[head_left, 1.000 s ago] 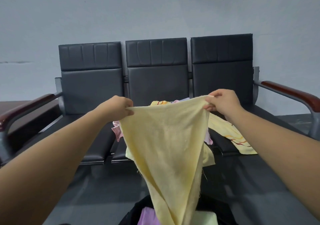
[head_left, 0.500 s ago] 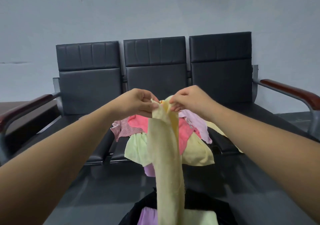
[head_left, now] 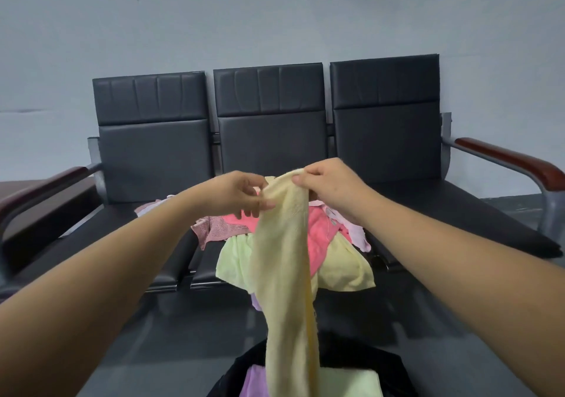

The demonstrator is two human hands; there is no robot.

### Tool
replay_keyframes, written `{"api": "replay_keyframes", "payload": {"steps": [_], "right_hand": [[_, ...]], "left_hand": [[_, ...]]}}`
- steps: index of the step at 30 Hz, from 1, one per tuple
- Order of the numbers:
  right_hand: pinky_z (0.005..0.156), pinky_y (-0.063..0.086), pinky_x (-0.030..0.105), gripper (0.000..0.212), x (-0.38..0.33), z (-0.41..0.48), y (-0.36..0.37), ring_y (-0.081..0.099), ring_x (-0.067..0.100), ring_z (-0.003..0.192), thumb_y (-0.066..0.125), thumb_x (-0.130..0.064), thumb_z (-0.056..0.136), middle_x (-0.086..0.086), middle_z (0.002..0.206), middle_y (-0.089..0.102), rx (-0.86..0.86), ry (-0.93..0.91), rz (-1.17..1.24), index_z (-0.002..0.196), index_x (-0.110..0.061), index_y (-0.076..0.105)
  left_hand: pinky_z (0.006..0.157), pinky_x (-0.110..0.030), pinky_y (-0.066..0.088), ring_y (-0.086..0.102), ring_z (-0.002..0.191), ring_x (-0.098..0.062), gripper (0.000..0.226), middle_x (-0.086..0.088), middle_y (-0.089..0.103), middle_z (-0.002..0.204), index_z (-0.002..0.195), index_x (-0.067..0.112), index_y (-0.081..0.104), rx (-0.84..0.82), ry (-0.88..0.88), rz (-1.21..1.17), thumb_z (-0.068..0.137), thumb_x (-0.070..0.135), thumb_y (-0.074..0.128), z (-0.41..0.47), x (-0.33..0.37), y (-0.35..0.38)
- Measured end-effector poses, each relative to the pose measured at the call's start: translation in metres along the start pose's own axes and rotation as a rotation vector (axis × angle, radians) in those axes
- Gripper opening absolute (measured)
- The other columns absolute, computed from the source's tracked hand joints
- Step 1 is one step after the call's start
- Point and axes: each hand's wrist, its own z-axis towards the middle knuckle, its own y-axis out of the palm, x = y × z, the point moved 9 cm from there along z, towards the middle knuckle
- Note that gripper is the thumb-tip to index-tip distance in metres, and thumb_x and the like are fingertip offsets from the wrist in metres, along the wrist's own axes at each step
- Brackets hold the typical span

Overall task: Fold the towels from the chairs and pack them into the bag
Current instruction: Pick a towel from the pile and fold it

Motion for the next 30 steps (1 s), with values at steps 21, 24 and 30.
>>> {"api": "replay_keyframes", "payload": {"steps": [21, 24, 30], "right_hand": [[0.090, 0.060, 0.037, 0.015, -0.052, 0.026, -0.123, 0.074, 0.022, 0.092, 0.068, -0.010, 0.095, 0.009, 0.096, 0.078, 0.222, -0.088, 0.762, 0.105, 0.001, 0.073], [0.095, 0.059, 0.039, 0.015, -0.039, 0.027, -0.123, 0.073, 0.023, 0.098, 0.072, -0.015, 0.094, 0.007, 0.098, 0.078, 0.280, 0.029, 0.369, 0.102, -0.002, 0.075], [0.093, 0.060, 0.040, 0.022, -0.022, 0.017, -0.117, 0.071, 0.025, 0.101, 0.081, -0.006, 0.085, 0.013, 0.105, 0.072, 0.354, -0.008, 0.127, 0.099, -0.012, 0.066]], "left_hand": [[0.061, -0.022, 0.054, 0.062, 0.061, -0.009, 0.015, 0.005, 0.068, 0.068, 0.084, 0.013, 0.061, 0.568, 0.327, -0.680, 0.099, 0.014, 0.063, -0.008, 0.075, -0.131], [0.081, -0.032, 0.062, 0.072, 0.082, -0.023, 0.014, -0.008, 0.073, 0.087, 0.087, 0.012, 0.064, 0.547, 0.190, -0.365, 0.089, 0.017, 0.077, -0.004, 0.068, -0.129], [0.094, -0.051, 0.058, 0.074, 0.092, -0.028, 0.021, -0.010, 0.077, 0.094, 0.099, 0.016, 0.075, 0.520, 0.073, -0.223, 0.083, 0.025, 0.084, -0.001, 0.039, -0.099]]}}
